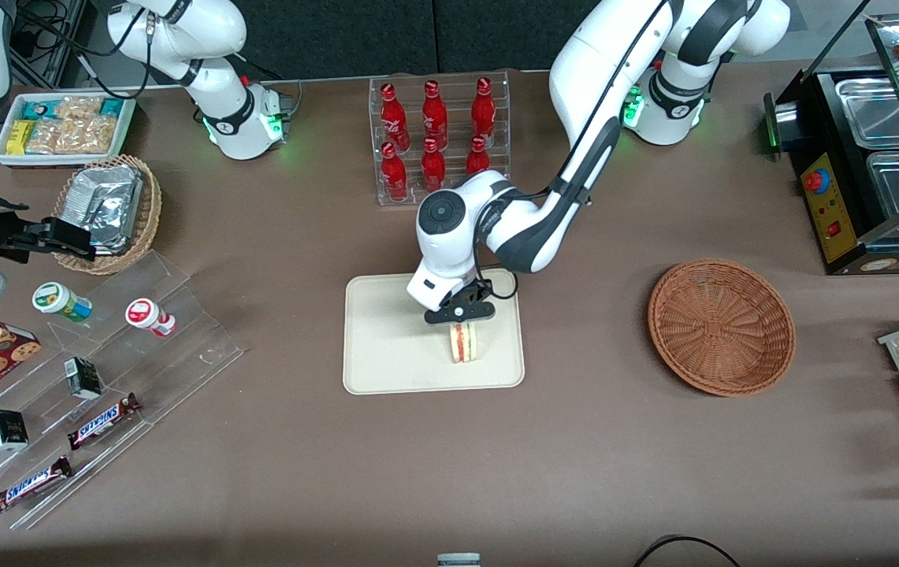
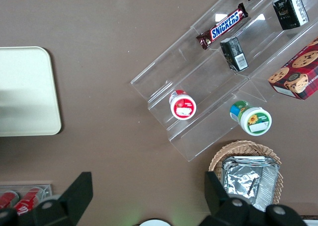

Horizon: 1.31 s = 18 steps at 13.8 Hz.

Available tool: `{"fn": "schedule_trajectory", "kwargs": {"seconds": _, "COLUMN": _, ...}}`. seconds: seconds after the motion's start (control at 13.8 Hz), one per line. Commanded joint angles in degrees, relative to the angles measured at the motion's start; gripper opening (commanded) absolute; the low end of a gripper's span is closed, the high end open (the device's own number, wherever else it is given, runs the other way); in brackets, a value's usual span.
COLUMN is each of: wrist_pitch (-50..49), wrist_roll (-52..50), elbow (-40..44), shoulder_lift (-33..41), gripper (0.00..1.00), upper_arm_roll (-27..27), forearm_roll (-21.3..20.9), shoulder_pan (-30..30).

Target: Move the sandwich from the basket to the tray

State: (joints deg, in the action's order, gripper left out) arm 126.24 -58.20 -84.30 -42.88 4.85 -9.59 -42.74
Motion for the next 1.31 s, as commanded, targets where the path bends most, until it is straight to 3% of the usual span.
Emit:
{"fn": "schedule_trajectory", "kwargs": {"seconds": 0.0, "wrist_pitch": -0.21, "wrist_roll": 1.16, "elbow": 2.03, "shoulder_lift": -1.24, "gripper": 0.83, "upper_arm_roll": -0.37, "forearm_roll": -0.7, "shoulder_pan": -0.42}}
{"fn": "schedule_trajectory", "kwargs": {"seconds": 0.07, "wrist_pitch": -0.29, "wrist_roll": 0.99, "elbow": 2.2, "shoulder_lift": -0.98, "gripper": 0.99, "upper_arm_roll": -0.37, "forearm_roll": -0.52, "shoulder_pan": -0.25}}
{"fn": "schedule_trajectory", "kwargs": {"seconds": 0.29, "wrist_pitch": -3.0, "wrist_roll": -0.07, "elbow": 2.73, "shoulder_lift": 2.26, "gripper": 1.0, "upper_arm_roll": -0.63, "forearm_roll": 0.09, "shoulder_pan": 0.37}}
{"fn": "schedule_trajectory", "kwargs": {"seconds": 0.8, "wrist_pitch": -23.91, "wrist_roll": 0.81, "elbow": 7.47, "shoulder_lift": 15.36, "gripper": 1.0, "upper_arm_roll": -0.89, "forearm_roll": 2.21, "shoulder_pan": 6.79}}
{"fn": "schedule_trajectory", "kwargs": {"seconds": 1.23, "wrist_pitch": -37.9, "wrist_roll": 2.47, "elbow": 10.12, "shoulder_lift": 25.81, "gripper": 1.0, "upper_arm_roll": -1.6, "forearm_roll": 2.2, "shoulder_pan": 15.91}}
